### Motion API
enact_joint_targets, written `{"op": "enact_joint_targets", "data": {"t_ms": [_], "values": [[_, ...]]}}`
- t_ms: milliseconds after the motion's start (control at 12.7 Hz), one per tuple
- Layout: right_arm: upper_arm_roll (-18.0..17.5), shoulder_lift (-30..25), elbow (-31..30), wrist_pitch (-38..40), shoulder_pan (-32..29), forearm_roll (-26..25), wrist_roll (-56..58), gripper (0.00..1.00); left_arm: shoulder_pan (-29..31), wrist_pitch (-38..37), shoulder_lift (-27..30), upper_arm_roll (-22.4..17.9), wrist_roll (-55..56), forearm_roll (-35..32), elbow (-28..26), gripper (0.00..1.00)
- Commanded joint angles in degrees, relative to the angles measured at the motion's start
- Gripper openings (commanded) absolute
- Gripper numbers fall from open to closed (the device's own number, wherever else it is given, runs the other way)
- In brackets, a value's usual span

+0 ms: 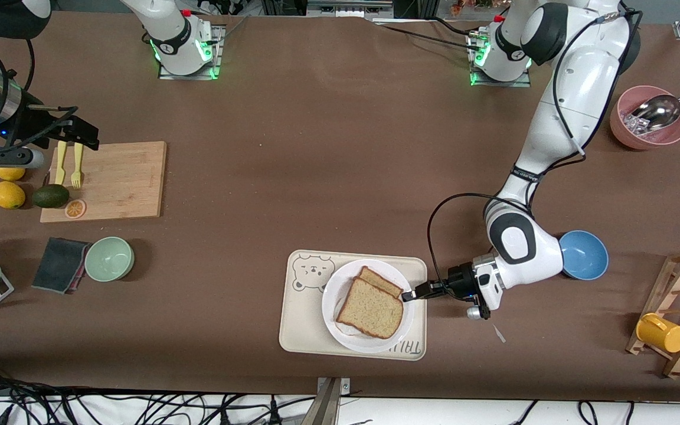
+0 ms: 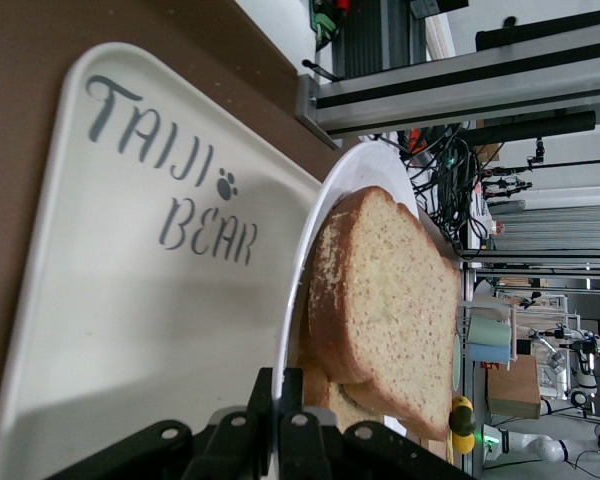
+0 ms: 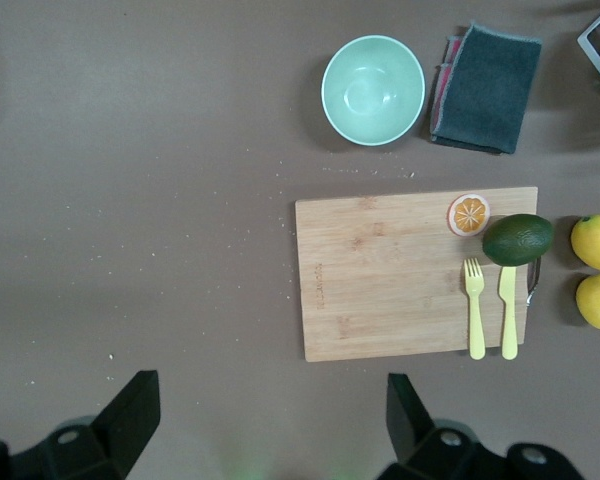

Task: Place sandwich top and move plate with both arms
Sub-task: 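Slide the plate with the left gripper onto the bear tray, then open the left gripper and release the plate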

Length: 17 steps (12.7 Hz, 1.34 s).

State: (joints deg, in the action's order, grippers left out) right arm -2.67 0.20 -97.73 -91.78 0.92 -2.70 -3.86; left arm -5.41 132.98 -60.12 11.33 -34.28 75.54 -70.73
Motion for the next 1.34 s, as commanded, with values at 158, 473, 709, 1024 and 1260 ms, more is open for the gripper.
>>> {"op": "enact_joint_targets", "data": {"t_ms": [158,473,709,1024,1260], "values": [[0.1,0.3,1.1,0.5,0.0,-0.3,0.4,1.0,-1.2,2.7,-3.6,0.2,-2.2,2.4,3.4,0.0],[0.2,0.3,1.1,0.5,0.0,-0.3,0.4,1.0,-2.3,2.9,-4.2,0.2,-2.3,2.3,3.3,0.0],[0.2,0.3,1.1,0.5,0.0,-0.3,0.4,1.0,-2.2,2.9,-4.2,0.1,-2.9,1.7,3.4,0.99],[0.2,0.3,1.1,0.5,0.0,-0.3,0.4,1.0,-1.4,2.6,-2.8,0.0,-3.8,0.4,3.4,1.0],[0.2,0.3,1.1,0.5,-0.1,-0.3,0.5,1.0,-0.2,2.4,-1.1,0.0,-3.2,-7.5,3.3,1.0]]}}
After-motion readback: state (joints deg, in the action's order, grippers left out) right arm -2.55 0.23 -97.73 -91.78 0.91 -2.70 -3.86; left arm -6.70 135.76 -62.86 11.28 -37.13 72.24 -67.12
